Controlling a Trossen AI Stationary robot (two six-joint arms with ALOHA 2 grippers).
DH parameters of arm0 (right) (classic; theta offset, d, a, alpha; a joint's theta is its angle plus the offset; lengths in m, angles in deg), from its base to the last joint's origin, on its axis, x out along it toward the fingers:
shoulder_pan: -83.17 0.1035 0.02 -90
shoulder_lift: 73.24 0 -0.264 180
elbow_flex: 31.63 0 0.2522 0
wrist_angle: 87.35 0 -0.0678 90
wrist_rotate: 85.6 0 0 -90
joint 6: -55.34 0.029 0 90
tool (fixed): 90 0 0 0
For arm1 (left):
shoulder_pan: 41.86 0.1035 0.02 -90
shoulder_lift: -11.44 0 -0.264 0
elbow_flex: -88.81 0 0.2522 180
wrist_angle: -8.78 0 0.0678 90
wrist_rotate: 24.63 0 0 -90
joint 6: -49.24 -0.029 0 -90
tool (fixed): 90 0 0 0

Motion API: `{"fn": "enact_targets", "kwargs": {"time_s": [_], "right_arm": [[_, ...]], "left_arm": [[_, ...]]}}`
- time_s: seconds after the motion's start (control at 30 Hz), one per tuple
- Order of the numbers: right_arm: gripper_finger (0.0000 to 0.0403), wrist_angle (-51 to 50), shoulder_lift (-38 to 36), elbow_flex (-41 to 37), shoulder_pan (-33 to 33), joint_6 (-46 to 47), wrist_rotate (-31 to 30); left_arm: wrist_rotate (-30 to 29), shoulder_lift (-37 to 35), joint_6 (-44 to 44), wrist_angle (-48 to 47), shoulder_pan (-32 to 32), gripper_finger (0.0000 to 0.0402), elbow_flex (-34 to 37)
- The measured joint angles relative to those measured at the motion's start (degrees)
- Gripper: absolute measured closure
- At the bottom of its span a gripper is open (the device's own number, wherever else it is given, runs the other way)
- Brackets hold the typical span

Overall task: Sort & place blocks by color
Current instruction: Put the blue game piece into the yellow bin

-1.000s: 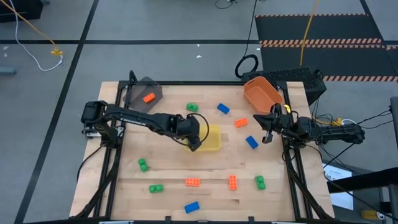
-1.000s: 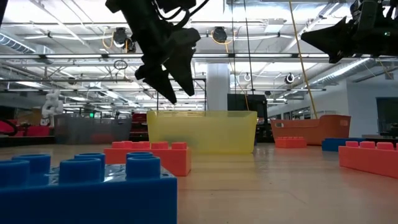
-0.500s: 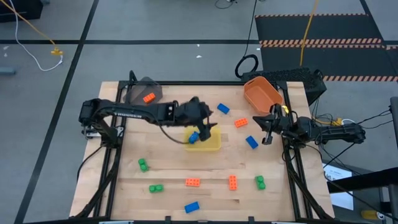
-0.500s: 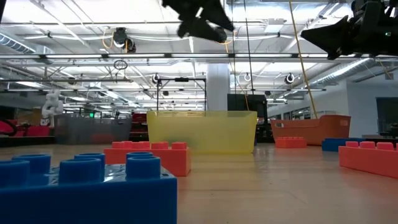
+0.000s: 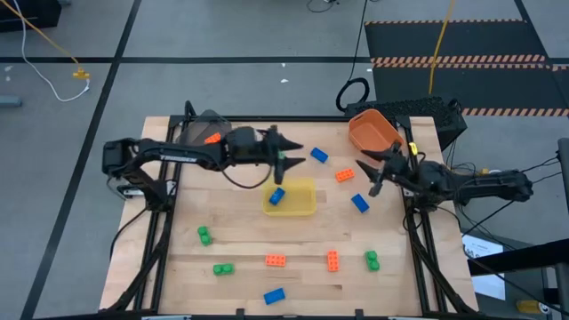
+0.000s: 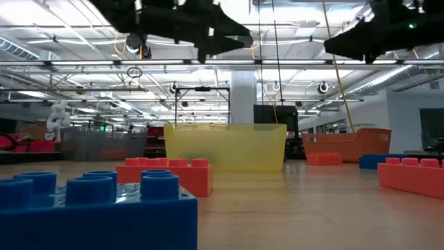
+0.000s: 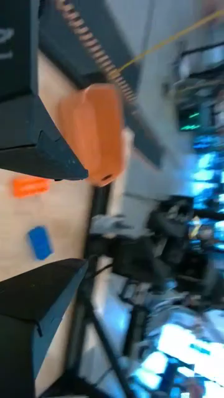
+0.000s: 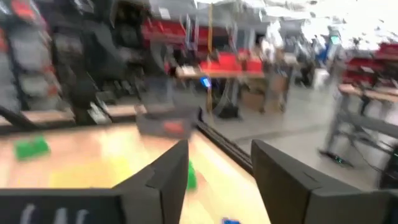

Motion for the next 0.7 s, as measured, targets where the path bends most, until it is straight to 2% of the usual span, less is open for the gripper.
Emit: {"fn": "enact_targets", "kwargs": {"time_s": [0.2, 0.43, 0.6, 0.7], "right_arm": [[0.0221, -4.3, 12.2, 11.3, -2.2, -2.1, -0.4], [0.0224, -23.0, 26.9, 25.3, -8.4, -2.2, 0.4], [0.0221, -34.3, 37.6, 33.2, -16.4, -2.2, 10.0], [0.0221, -40.7, 43.2, 36.9, -20.4, -2.1, 17.3]], "left_arm": [[-0.3, -5.6, 1.7, 5.3, 0.6, 0.0186, 8.8], [-2.6, -10.6, 3.9, 8.7, -2.7, 0.0186, 18.2], [-9.5, -13.6, 4.5, 10.5, -5.8, 0.0186, 24.3], [-10.9, -15.4, 5.5, 10.7, -7.2, 0.0186, 26.9]]}}
